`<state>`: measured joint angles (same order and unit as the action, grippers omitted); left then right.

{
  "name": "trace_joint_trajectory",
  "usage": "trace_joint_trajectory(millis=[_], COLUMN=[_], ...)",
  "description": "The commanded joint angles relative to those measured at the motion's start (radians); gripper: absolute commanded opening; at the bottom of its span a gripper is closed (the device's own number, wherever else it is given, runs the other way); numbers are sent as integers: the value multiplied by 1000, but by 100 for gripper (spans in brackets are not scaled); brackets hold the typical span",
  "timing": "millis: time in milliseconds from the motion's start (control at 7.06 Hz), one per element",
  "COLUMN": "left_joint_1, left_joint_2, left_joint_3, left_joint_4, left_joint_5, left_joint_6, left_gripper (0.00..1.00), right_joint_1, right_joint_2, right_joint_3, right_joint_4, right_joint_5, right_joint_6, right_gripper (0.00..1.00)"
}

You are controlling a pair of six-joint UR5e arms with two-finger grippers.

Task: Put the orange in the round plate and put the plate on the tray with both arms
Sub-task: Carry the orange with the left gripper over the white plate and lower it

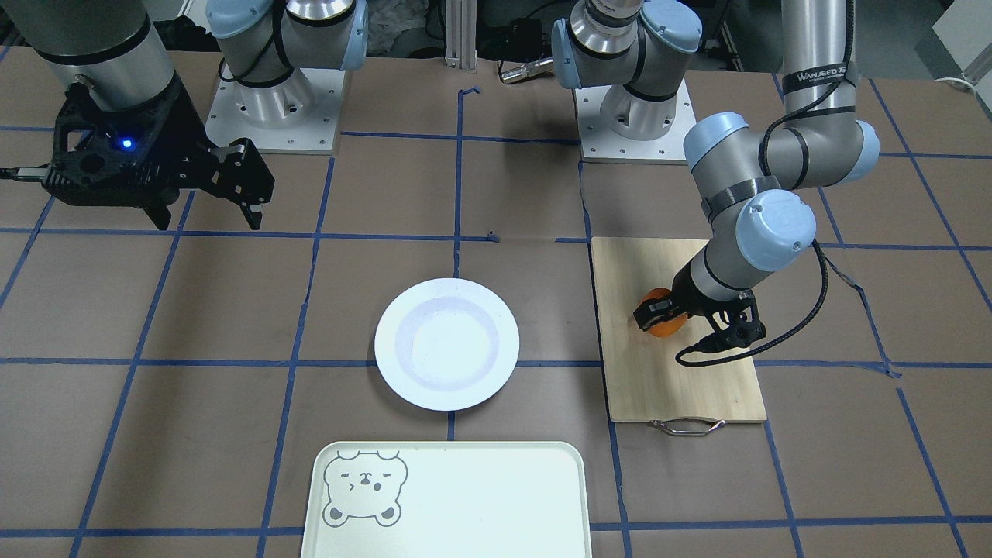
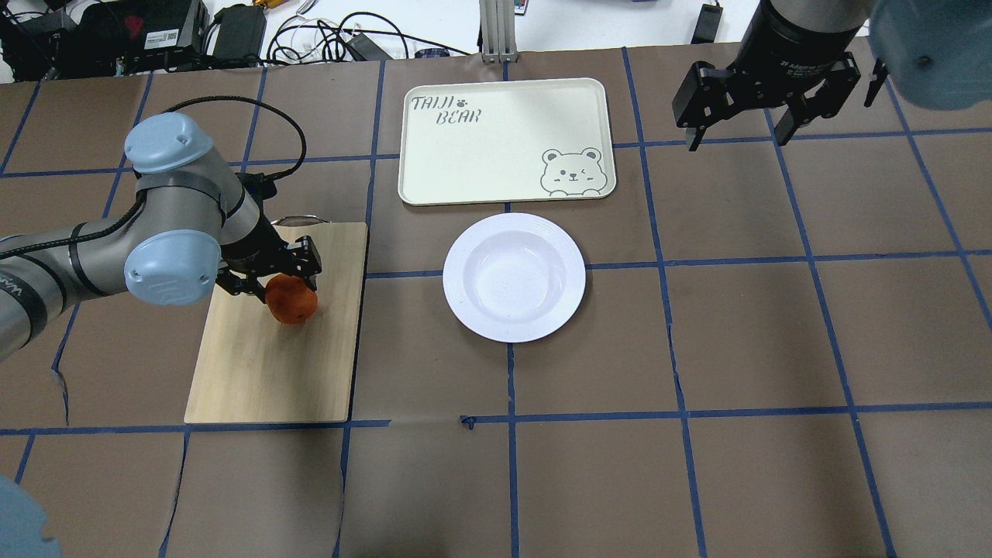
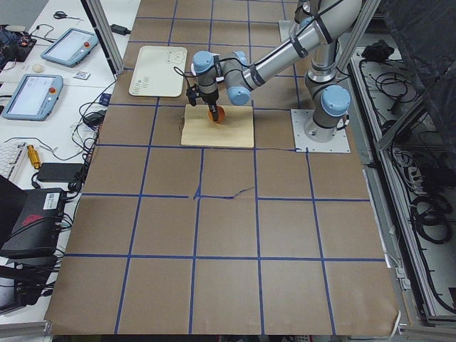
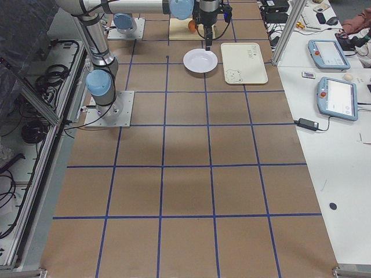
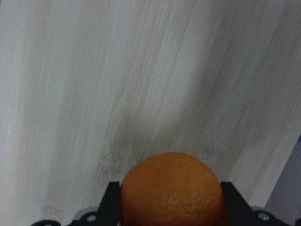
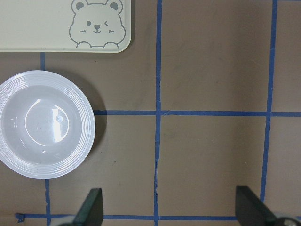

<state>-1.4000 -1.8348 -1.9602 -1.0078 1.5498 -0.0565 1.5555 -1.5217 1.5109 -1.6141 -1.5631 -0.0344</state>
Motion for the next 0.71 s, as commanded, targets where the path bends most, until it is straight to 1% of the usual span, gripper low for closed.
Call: trace_joint_trajectory(millis=[0, 142, 283, 425, 566], left_joint_1=[-95, -178, -254, -298, -341], left_joint_2=[-4, -17, -29, -41, -59], left_joint_3=[78, 107, 131, 138, 138], left_joint_4=[0, 0, 0, 33, 81], left_joint_5=[-128, -143, -201, -221, -311], left_joint_6=[-85, -264, -340, -397, -423], left_gripper=[2, 2, 2, 2, 2], right_joint_1=[0, 0, 0, 0, -2], right_joint_2=[0, -2, 0, 0, -2], right_joint_3=[0, 0, 0, 2, 2], right_joint_4=[-1, 5, 6, 10, 11], right_joint_5=[0, 0, -2, -2, -2], right_joint_6=[-1, 1, -1, -1, -1], right_gripper=[100, 100, 100, 100, 100])
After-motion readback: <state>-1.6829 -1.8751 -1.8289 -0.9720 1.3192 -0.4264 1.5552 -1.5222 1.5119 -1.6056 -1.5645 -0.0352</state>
